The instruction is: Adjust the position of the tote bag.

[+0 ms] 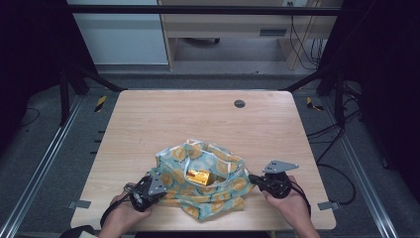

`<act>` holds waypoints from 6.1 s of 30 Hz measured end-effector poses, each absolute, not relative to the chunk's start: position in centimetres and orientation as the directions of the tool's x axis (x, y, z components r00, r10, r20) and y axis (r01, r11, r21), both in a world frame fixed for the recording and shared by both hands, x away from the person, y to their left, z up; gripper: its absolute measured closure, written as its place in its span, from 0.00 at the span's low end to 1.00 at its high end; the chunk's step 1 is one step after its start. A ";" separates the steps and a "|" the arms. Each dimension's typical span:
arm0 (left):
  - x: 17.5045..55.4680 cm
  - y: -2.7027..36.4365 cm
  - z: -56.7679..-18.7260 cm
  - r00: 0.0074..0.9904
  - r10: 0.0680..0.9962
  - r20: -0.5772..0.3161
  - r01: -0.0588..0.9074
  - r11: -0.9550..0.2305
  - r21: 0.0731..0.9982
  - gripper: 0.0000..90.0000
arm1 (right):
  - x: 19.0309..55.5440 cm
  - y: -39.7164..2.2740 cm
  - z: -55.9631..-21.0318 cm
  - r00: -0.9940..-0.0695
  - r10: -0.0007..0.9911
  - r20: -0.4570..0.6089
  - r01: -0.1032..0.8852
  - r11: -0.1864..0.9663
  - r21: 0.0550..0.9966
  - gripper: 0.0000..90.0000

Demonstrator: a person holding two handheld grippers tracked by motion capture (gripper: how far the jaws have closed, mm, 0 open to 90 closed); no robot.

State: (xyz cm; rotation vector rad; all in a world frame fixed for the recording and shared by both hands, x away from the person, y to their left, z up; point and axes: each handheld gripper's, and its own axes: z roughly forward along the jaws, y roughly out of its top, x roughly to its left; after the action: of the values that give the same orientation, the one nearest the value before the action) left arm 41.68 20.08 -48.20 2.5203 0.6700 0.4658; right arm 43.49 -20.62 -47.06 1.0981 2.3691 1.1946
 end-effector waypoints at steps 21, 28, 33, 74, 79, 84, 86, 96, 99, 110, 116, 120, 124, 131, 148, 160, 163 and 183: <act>40.8 21.7 -46.5 0.742 0.640 0.199 0.384 -0.649 0.657 0.55 | 41.8 -21.5 -45.5 -0.620 0.782 0.064 0.483 0.316 0.817 0.65; 40.2 22.5 -45.1 0.698 0.689 0.195 0.370 -0.580 0.725 0.40 | 40.9 -21.7 -44.3 -0.582 0.812 0.046 0.460 0.283 0.841 0.43; 40.4 22.8 -43.6 0.681 0.706 0.193 0.350 -0.545 0.762 0.34 | 40.8 -21.2 -43.0 -0.588 0.808 0.031 0.435 0.283 0.855 0.36; 49.5 16.5 -41.3 0.769 0.624 0.137 0.406 -0.643 0.649 0.73 | 46.3 -16.5 -42.6 -0.665 0.742 0.084 0.483 0.341 0.806 1.00; 49.6 16.8 -41.5 0.772 0.622 0.132 0.404 -0.640 0.654 1.00 | 46.0 -16.2 -41.0 -0.679 0.733 0.039 0.414 0.339 0.845 1.00; 49.1 17.2 -40.1 0.742 0.655 0.143 0.386 -0.592 0.707 0.92 | 45.6 -15.7 -39.7 -0.694 0.720 0.020 0.379 0.342 0.860 1.00; 48.9 17.0 -39.0 0.735 0.661 0.149 0.366 -0.572 0.734 0.82 | 45.5 -15.6 -39.5 -0.698 0.716 0.013 0.371 0.346 0.862 1.00; 51.2 14.3 -39.4 0.766 0.620 0.167 0.381 -0.648 0.660 0.48 | 45.6 -15.4 -39.0 -0.703 0.711 0.003 0.351 0.344 0.871 1.00; 51.4 14.6 -40.4 0.779 0.616 0.120 0.408 -0.643 0.649 0.49 | 45.5 -15.5 -39.0 -0.707 0.707 0.005 0.350 0.344 0.871 1.00; 50.8 15.6 -40.2 0.745 0.647 0.163 0.390 -0.621 0.680 1.00 | 45.1 -15.6 -38.8 -0.702 0.712 0.004 0.335 0.326 0.884 1.00; 46.9 18.7 -37.0 0.713 0.678 0.177 0.295 -0.519 0.802 1.00 | 43.4 -16.1 -38.2 -0.709 0.705 0.000 0.297 0.299 0.907 1.00; 43.4 20.1 -36.4 0.732 0.662 0.162 0.241 -0.474 0.847 1.00 | 41.3 -16.6 -38.2 -0.716 0.698 -0.007 0.273 0.288 0.918 1.00; 40.7 21.0 -37.6 0.786 0.605 0.132 0.218 -0.470 0.855 1.00 | 39.1 -17.1 -39.2 -0.744 0.668 -0.022 0.254 0.313 0.915 1.00; 38.6 21.5 -41.1 0.866 0.490 0.100 0.217 -0.548 0.808 1.00 | 37.8 -17.6 -41.4 -0.774 0.633 -0.011 0.281 0.358 0.890 1.00; 39.5 20.1 -46.6 0.903 0.410 0.124 0.270 -0.770 0.578 1.00 | 38.1 -17.1 -46.0 -0.805 0.593 0.004 0.393 0.529 0.752 1.00; 39.6 19.7 -47.4 0.902 0.415 0.120 0.292 -0.790 0.539 0.99 | 38.8 -15.7 -47.3 -0.800 0.599 -0.019 0.430 0.596 0.679 1.00; 39.3 20.0 -46.7 0.891 0.441 0.108 0.296 -0.745 0.598 0.83 | 38.4 -15.9 -46.8 -0.806 0.591 -0.024 0.403 0.578 0.709 0.86; 38.9 18.9 -40.7 0.869 0.482 0.111 0.213 -0.568 0.795 0.34 | 39.4 -14.5 -40.9 -0.788 0.610 -0.087 0.296 0.499 0.814 0.41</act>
State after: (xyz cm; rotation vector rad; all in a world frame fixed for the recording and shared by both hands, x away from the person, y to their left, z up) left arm 38.91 18.89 -40.68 2.1826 0.4998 0.4015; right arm 39.36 -14.49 -40.87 0.7547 2.3827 1.1904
